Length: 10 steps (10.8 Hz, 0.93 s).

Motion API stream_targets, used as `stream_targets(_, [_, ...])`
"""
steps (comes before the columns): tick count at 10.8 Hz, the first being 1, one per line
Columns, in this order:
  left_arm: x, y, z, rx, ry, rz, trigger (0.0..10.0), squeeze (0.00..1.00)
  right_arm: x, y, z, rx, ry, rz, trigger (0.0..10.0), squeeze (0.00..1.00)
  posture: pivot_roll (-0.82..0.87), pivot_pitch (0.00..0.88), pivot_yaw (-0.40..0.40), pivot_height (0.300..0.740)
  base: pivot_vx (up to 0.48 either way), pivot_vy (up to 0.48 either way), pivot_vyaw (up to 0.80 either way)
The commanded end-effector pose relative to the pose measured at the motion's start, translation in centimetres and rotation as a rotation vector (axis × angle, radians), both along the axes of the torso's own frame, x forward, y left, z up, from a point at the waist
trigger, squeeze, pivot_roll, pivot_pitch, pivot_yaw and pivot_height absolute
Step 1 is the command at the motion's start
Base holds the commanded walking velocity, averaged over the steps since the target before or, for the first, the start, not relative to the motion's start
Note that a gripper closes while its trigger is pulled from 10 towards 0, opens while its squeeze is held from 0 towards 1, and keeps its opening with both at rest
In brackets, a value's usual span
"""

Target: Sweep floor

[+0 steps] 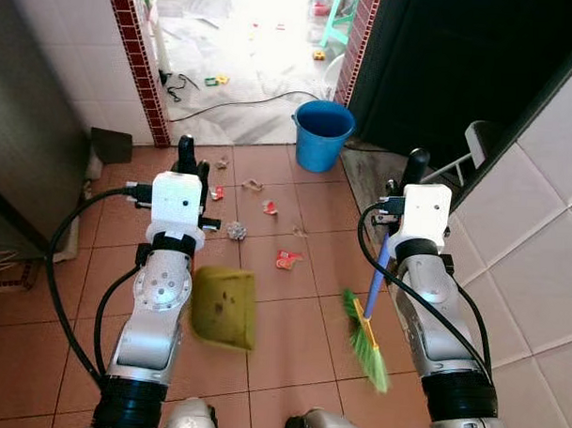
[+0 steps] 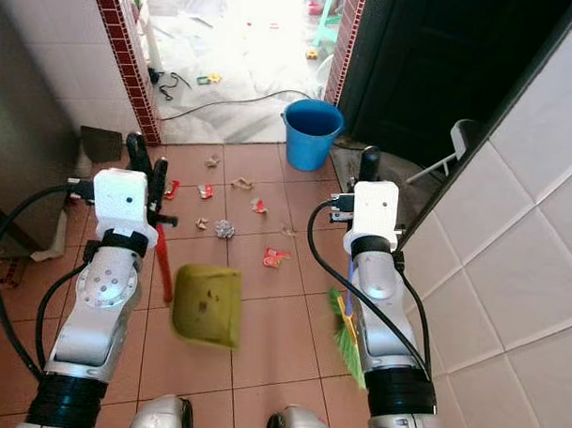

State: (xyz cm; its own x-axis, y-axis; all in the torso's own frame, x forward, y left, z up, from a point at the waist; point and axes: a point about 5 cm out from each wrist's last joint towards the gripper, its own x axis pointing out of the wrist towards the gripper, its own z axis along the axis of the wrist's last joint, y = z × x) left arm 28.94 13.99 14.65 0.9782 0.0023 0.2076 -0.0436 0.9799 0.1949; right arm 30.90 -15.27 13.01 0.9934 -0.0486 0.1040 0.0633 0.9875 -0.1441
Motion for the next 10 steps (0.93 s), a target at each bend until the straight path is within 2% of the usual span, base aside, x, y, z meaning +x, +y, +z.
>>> stream_targets(1, [0.18,0.04,0.86,0.004,-0.049,0.006,10.0,0.0,0.25,-0.21,0.93,-0.006,-0.044,0.0,10.0,0.0,0.0,0.066,-0.041,0.74,0.0,0.0,0.0])
stream_targets(6, [-0.29,0.7,0.02,-0.067,-0.024,0.007,10.0,0.0,-0.1,-0.33,0.65,-0.01,-0.049,0.013,10.0,0.0,0.0,0.065,-0.033,0.74,0.0,0.0,0.0])
stream_targets(8, [-0.29,0.58,0.27,-0.086,-0.037,0.001,10.0,0.0,0.09,-0.23,1.46,-0.055,-0.09,0.04,10.0,0.0,0.01,0.068,-0.033,0.74,0.339,0.0,0.0])
stream_targets(10, [-0.32,0.55,0.26,-0.09,-0.037,0.0,10.0,0.0,0.32,-0.5,1.47,-0.049,-0.088,0.021,10.0,0.0,0.01,0.071,-0.031,0.74,0.427,0.0,0.0])
